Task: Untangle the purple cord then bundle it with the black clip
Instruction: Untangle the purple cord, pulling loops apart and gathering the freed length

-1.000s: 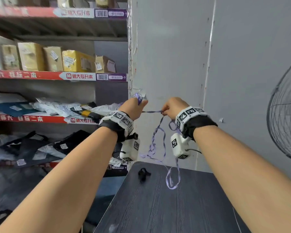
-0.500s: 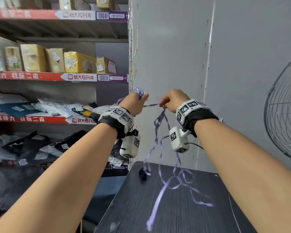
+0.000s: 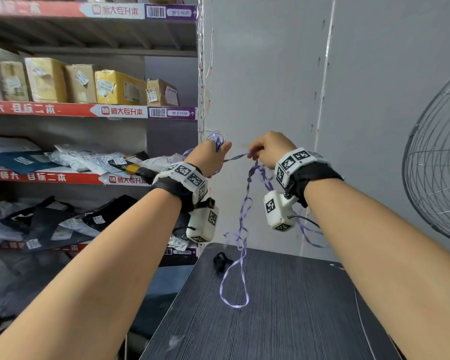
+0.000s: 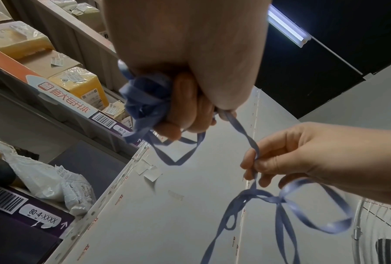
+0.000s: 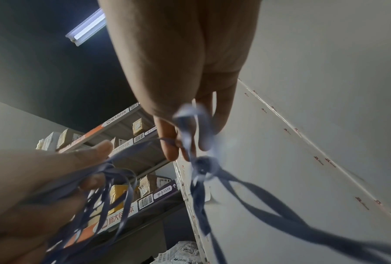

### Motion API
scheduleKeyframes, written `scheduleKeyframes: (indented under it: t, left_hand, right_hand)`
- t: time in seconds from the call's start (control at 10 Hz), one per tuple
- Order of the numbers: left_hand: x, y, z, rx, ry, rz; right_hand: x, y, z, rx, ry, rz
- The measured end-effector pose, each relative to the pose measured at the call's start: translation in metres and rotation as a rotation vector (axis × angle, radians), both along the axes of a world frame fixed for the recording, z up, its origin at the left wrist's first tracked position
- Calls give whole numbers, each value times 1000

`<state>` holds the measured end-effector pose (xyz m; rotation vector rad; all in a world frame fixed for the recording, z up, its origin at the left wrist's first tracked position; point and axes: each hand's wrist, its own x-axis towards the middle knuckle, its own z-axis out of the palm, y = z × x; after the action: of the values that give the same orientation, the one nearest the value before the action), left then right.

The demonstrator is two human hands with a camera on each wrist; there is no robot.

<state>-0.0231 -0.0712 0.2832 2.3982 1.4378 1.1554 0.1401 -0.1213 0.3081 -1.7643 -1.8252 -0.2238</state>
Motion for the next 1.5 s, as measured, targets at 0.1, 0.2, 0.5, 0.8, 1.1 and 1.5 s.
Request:
scheduleKeyframes:
  t: [0.1, 0.2, 0.5, 0.8, 1.1, 1.5]
  left_hand:
    - [0, 2, 0, -2, -18, 3]
    - [2, 2, -1, -1, -30, 9]
    - [2, -1, -5, -7, -70, 10]
    - [4, -1, -8, -8, -115, 4]
    - [10, -9, -21, -36, -147, -66]
    - [11, -10, -87, -335, -48, -177]
  right_hand:
    - [-1, -2, 4, 5, -29, -10]
    - [-4, -4, 7, 40, -74, -40]
    - [-9, -2, 5, 172, 70, 53]
    - [-13, 1, -2, 180, 152, 110]
    - [-8, 12, -32, 317, 234, 130]
    - [10, 6, -107, -318, -12, 141]
